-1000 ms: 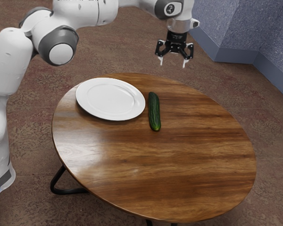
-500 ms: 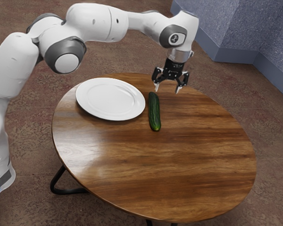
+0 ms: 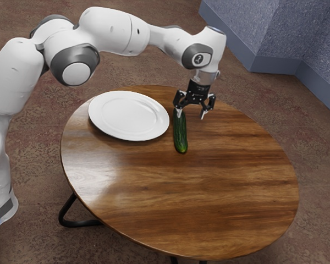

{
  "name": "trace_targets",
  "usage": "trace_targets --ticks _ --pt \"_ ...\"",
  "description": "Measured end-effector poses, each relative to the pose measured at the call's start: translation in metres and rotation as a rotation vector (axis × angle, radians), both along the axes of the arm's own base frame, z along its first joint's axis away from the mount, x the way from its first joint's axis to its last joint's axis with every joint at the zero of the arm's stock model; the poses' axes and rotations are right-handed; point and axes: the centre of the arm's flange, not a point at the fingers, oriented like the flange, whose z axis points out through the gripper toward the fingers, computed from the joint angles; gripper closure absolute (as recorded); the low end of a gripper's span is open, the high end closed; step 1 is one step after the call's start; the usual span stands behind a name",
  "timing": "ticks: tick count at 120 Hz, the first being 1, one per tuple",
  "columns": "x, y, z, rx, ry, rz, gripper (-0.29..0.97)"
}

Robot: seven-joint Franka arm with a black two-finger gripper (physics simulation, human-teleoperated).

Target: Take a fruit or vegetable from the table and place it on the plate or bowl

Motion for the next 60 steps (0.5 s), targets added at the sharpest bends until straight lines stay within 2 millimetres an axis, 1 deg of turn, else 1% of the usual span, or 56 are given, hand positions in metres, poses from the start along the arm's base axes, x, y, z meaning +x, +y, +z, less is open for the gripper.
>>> trace_targets --ticks 14,23,45,60 --pt "0.003 -0.011 -0.006 0.002 0.0 -0.01 0.0" --pt "0.004 -0.013 -0.01 0.003 0.0 -0.01 0.0" --pt "0.002 -0.008 -0.019 0.005 -0.002 0.0 0.0" --pt "0.003 -0.003 -0.026 0.009 -0.008 0.004 -0.02"
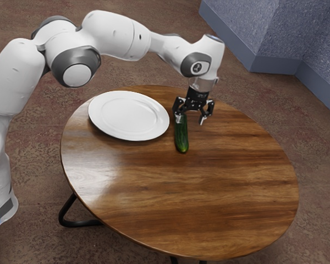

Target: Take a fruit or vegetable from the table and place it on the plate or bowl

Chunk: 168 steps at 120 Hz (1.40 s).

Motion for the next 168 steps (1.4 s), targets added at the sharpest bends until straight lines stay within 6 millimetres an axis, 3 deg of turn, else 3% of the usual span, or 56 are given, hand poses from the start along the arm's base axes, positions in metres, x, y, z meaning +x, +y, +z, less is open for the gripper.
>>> trace_targets --ticks 26,41,56,73,88,126,146,168 --pt "0.006 0.002 -0.02 -0.004 -0.004 0.0 0.03" --pt "0.01 -0.003 -0.027 -0.008 -0.005 -0.01 0.17" --pt "0.01 -0.003 -0.027 -0.009 -0.012 -0.018 0.23" --pt "0.009 -0.002 -0.014 -0.01 -0.033 -0.03 0.45" --pt "0.002 0.0 0.016 -0.013 -0.069 -0.038 0.49" --pt "-0.074 -0.01 0.096 -0.029 -0.089 -0.046 0.47" --pt "-0.117 0.033 0.09 -0.101 -0.046 0.019 0.47" --pt "-0.156 0.055 0.09 -0.163 -0.033 0.037 0.47"
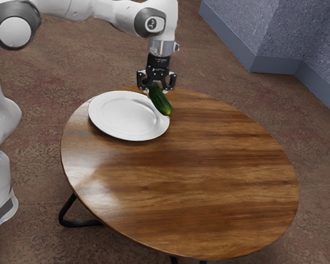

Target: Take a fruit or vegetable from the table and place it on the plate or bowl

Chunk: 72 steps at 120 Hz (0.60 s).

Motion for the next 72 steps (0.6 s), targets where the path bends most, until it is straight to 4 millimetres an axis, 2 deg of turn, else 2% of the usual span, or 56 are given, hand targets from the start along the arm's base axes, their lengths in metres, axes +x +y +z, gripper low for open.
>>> trace_targets --ticks 16,42,56,72 --pt "-0.022 0.002 0.004 -0.018 -0.003 -0.022 0.47" --pt "-0.029 0.003 0.006 -0.003 0.012 -0.024 0.47" --pt "-0.03 0.004 0.007 0.003 0.014 -0.021 0.21" --pt "-0.031 0.007 0.006 0.016 0.021 -0.019 0.08"
